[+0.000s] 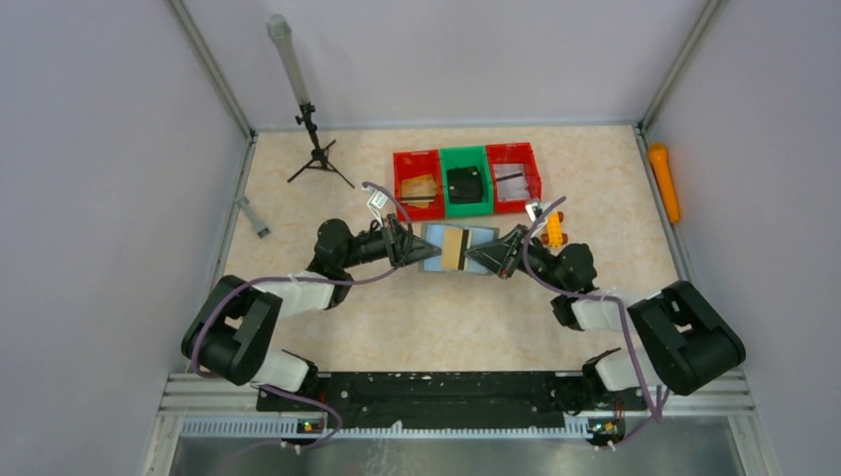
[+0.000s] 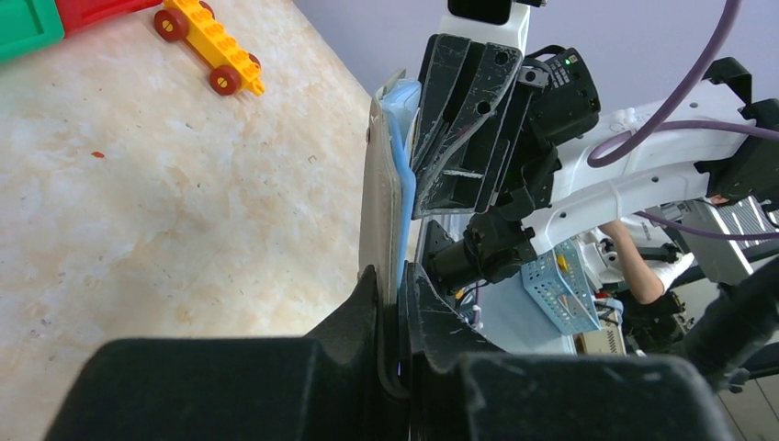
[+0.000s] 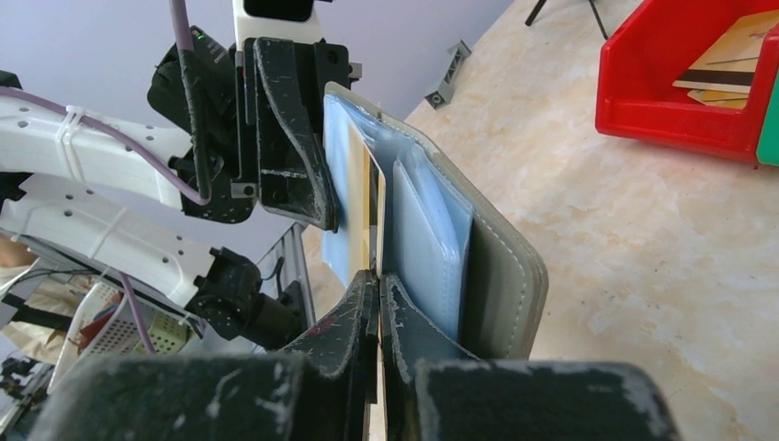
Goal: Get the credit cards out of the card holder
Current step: Remove the credit card from the card holder.
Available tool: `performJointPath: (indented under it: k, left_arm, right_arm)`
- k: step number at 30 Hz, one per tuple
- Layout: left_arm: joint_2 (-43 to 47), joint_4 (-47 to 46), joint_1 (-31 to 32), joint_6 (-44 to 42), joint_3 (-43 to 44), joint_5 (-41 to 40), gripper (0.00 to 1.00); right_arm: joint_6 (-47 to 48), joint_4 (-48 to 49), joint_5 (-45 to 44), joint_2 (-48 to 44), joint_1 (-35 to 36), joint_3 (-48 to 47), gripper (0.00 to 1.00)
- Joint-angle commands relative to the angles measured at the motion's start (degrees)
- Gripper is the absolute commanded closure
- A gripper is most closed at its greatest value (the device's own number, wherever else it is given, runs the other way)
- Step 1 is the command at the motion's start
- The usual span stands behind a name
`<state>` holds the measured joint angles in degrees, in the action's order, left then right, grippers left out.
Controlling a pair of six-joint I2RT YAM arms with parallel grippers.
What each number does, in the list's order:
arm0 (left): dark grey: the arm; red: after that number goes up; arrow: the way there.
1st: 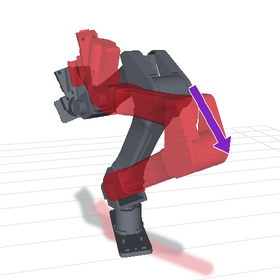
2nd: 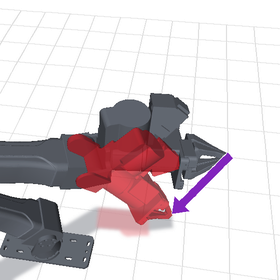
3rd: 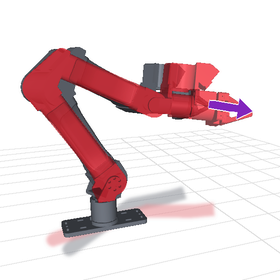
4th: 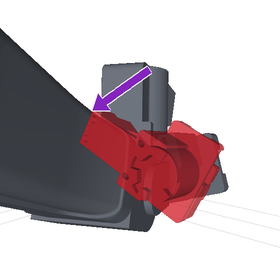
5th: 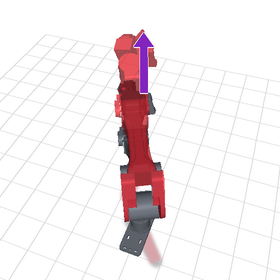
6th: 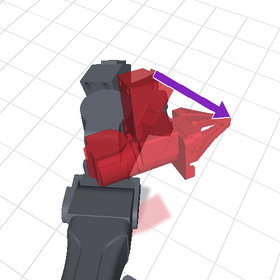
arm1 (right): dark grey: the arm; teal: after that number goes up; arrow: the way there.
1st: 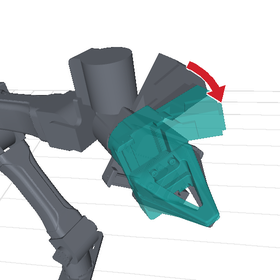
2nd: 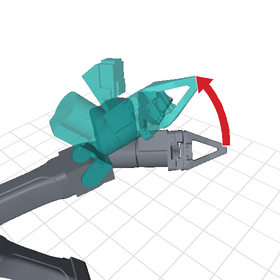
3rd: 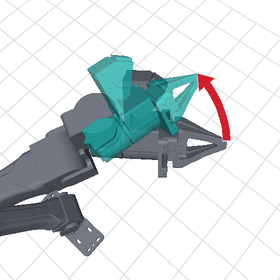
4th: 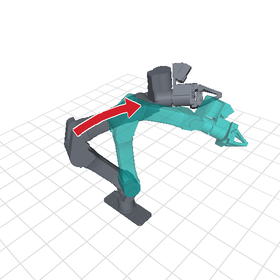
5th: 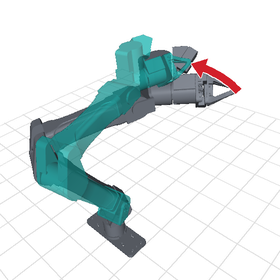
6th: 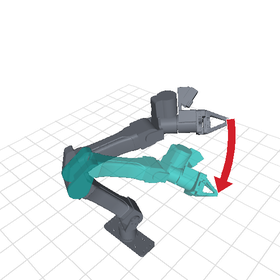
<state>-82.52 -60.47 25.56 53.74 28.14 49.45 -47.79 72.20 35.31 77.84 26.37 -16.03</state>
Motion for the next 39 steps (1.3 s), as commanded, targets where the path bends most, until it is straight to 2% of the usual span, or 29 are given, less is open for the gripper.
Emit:
performJointPath:
  k: [1,5,10,15,17,19,22,26,28,31,33,37,39]
  left_arm:
    - [0.3,-6.9,-0.1,1.6,0.0,1.4,0.96]
    - [-0.6,-8.1,0.0,2.4,0.2,2.1,0.97]
    - [-0.9,-8.3,0.6,2.5,0.7,2.7,0.97]
    - [-1.5,-8.2,1.1,2.8,1.4,3.5,0.97]
    - [-2.2,-8.3,1.6,3.1,1.9,4.1,0.96]
    - [-2.9,-9.3,1.8,3.7,2.3,4.8,0.97]
    - [-3.1,-10.8,1.8,4.4,2.1,4.9,0.97]
    - [-1.5,-8.0,1.4,2.8,1.5,3.1,0.95]
    - [-0.1,-6.5,0.3,2.2,0.6,1.9,0.90]
    - [1.8,-5.9,-1.7,1.7,-1.0,0.2,0.88]
    - [3.6,-1.8,-2.5,-0.3,-1.5,-2.2,0.88]
    - [9.8,22.8,-2.9,-10.9,0.5,-14.8,0.90]
    - [13.3,28.4,-2.9,-13.6,0.4,-20.3,0.92]
  right_arm:
    - [-0.5,4.9,2.8,2.6,-0.9,-0.9,0.95]
    - [-4.8,12.8,5.9,6.7,-0.9,-1.2,0.79]
    - [-6.5,16.7,7.1,8.4,-0.9,-0.9,0.72]
    - [-6.8,17.5,7.4,8.1,-0.9,-0.8,0.71]
    - [-6.8,17.4,7.4,8.1,-0.9,-0.8,0.74]
    - [-6.8,17.1,7.3,8.2,-0.9,-0.9,0.86]
    - [-6.3,16.8,6.9,8.0,-0.9,-0.7,1.00]
    - [-4.5,12.9,4.8,6.4,-1.7,-0.2,1.00]
    - [-2.6,8.8,2.9,4.5,-2.2,0.1,1.00]
    - [1.2,1.4,-0.4,1.0,-2.4,0.2,1.00]
    - [4.5,-4.8,-3.2,-1.8,-2.4,0.0,1.00]
    - [10.9,-16.0,-7.8,-7.3,-2.4,-0.9,1.00]
    - [13.9,-20.7,-9.7,-9.9,-2.3,-1.4,1.00]
